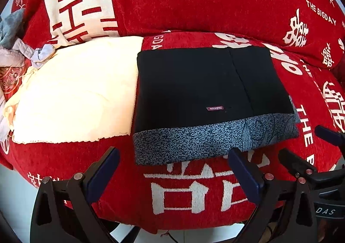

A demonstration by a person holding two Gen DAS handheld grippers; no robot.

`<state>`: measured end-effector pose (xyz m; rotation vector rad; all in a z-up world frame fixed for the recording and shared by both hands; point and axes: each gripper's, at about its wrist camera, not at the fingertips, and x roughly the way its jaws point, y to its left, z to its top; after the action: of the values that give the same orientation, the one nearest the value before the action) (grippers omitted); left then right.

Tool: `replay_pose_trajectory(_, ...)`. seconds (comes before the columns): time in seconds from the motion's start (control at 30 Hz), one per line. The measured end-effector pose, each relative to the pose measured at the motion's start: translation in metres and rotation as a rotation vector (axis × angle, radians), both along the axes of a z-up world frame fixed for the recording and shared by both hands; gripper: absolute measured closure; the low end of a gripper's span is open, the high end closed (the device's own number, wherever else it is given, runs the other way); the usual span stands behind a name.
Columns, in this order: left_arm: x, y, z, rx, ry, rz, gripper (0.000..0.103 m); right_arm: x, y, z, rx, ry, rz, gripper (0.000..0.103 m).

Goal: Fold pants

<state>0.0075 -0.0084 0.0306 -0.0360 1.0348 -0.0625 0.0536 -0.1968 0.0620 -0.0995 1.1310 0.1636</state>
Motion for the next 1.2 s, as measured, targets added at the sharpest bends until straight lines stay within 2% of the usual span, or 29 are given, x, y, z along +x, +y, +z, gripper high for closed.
replay_pose_trajectory(0.17, -0.002, 0.004, -0.003, -0.025, 0.001, 0.027, 0.002, 0.002, -0.001, -0.003, 0.002, 0.012, -0.007, 0.000)
replay_pose_trajectory(0.3, -0.002, 0.003, -0.007, -0.003, 0.028, 0.022, 0.002, 0.002, -0.001, -0.004, 0.008, 0.017, -0.007, 0.000)
replay_pose_trajectory(0.43, -0.006, -0.001, -0.006, 0.059, 0.002, 0.039, 0.002, 0.001, -0.001, -0.005, 0.012, 0.017, -0.011, 0.000)
replay_pose_trajectory(1.2, -0.006, 0.000, -0.014, 0.026, 0.041, 0.010, 0.002, -0.001, -0.003, -0.005, 0.025, 0.022, -0.027, 0.000)
